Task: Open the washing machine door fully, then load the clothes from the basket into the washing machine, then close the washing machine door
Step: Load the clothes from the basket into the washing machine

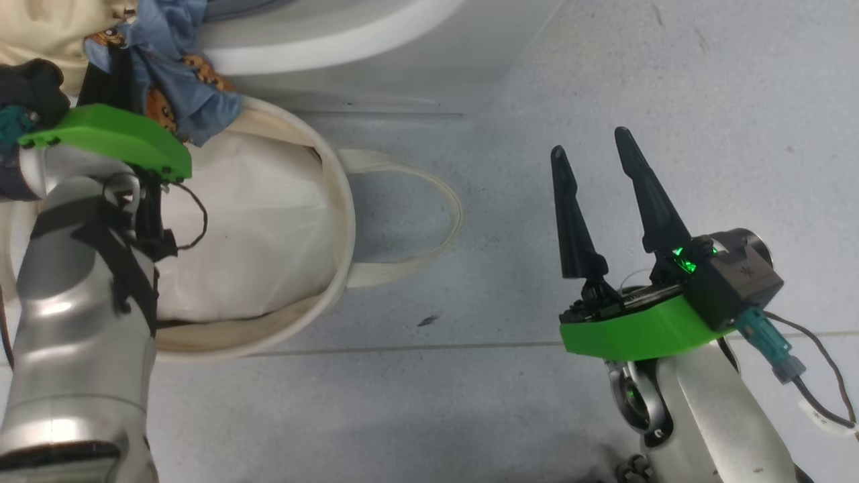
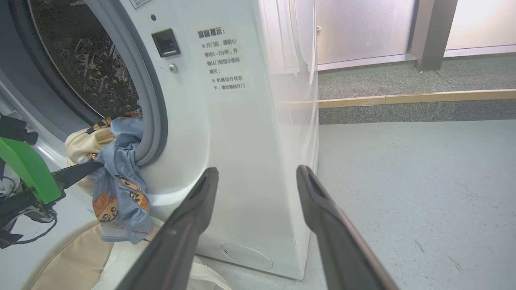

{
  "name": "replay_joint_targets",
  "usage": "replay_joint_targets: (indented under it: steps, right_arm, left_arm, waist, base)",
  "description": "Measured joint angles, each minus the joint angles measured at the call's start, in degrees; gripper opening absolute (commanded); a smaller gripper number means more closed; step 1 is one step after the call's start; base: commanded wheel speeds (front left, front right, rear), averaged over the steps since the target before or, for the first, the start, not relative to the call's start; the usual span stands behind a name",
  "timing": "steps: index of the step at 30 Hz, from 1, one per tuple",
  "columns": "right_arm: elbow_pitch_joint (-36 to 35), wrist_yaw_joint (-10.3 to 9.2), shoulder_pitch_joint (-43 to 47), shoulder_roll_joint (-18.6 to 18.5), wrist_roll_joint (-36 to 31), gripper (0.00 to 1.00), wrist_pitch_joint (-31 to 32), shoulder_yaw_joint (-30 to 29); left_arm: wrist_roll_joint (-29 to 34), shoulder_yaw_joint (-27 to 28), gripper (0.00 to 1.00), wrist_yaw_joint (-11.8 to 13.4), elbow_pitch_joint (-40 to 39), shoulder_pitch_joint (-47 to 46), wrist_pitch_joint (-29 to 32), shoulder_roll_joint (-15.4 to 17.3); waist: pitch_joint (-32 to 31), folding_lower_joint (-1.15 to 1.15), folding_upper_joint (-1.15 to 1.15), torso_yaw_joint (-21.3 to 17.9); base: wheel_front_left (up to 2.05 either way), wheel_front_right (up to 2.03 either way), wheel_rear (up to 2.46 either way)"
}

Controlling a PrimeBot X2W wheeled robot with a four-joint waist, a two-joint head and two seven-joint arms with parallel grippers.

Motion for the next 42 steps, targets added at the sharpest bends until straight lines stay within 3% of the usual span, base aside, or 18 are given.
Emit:
replay_joint_targets:
  steps: [9,22,34,42]
  right_arm:
    - [0.9,0.00,0.2,0.0,1.3,1.00,0.0,1.0]
    - [0.6,0.00,0.2,0.0,2.7,1.00,0.0,1.6]
    - [-0.9,0.00,-0.1,0.0,2.6,1.00,0.0,1.6]
    - [-2.4,0.00,-1.8,0.0,2.6,1.00,0.0,1.3]
  left_arm:
    - [4.7,-0.1,0.00,0.9,-15.5,10.6,0.0,-1.3]
    - [7.9,0.7,0.00,2.0,-33.5,10.7,0.0,-0.9]
    - [9.5,2.9,0.00,3.9,-29.9,-9.9,-0.1,5.0]
    - [12.9,-1.9,0.00,6.9,-25.1,-20.9,-0.1,7.6]
  waist:
    - [-5.1,-0.01,0.00,0.5]
    - [-5.8,-0.01,0.00,-1.2]
    - [1.5,0.00,0.00,-3.4]
    - [8.8,0.01,0.00,-5.5]
  base:
    - [0.00,0.00,0.00]
    - [0.00,0.00,0.00]
    - [0.00,0.00,0.00]
    - [0.00,0.00,0.00]
